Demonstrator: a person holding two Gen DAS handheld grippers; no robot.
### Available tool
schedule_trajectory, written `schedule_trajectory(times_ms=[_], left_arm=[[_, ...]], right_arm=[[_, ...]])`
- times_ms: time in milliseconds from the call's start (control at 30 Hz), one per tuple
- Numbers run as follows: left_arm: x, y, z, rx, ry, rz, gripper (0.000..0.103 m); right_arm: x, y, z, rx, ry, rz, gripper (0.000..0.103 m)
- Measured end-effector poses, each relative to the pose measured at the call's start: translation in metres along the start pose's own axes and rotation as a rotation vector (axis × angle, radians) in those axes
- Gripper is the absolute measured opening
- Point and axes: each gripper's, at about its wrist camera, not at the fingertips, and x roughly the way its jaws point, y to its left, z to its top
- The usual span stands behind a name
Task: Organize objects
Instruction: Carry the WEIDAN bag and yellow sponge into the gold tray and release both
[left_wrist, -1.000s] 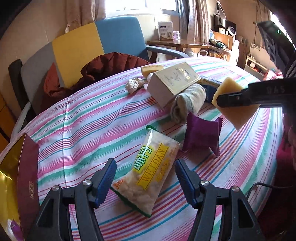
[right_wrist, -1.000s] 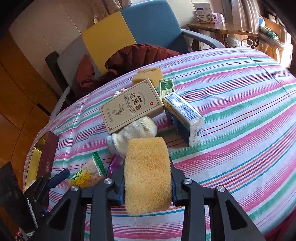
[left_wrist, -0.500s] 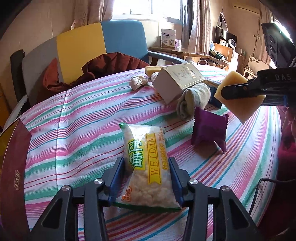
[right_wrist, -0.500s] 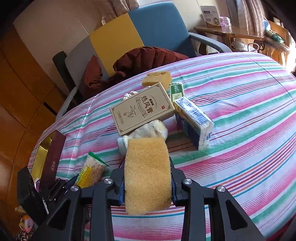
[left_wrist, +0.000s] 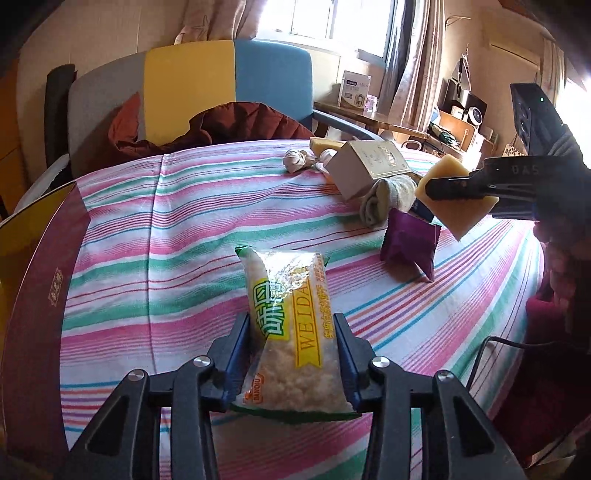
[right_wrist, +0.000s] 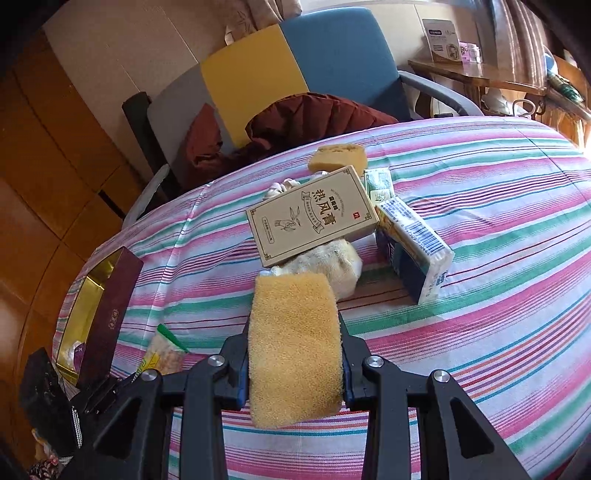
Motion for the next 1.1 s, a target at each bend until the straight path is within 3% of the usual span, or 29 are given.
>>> schedule_trajectory(times_ms=[367, 533, 733, 900, 1100], left_arm=[[-0.059, 0.037, 0.005, -0.087, -0.109, 0.01, 0.043], [-0.086, 0.089, 0.008, -0.192, -0.146, 0.068, 0.043], [-0.105, 0.166, 0.005, -0.291, -0.117, 0.171, 0.044], [-0.109, 0.235, -0.001, -0.405, -0.044, 0.246, 0.044], [-0.114, 0.293, -0.008, -0.491, 0.009, 0.315, 0.044]], right_arm=[[0.002, 0.004, -0.003, -0.031, 0.0, -0.042, 0.036], [-0.006, 0.026, -0.004, -0.139, -0.064, -0.027, 0.036], [-0.006, 0.056, -0.013, -0.256, -0.084, -0.035, 0.036], [0.001, 0.089, -0.028, -0.236, -0.058, 0.059, 0.036], [0.014, 0.156, -0.054, -0.271, -0.02, 0.2, 0.036]])
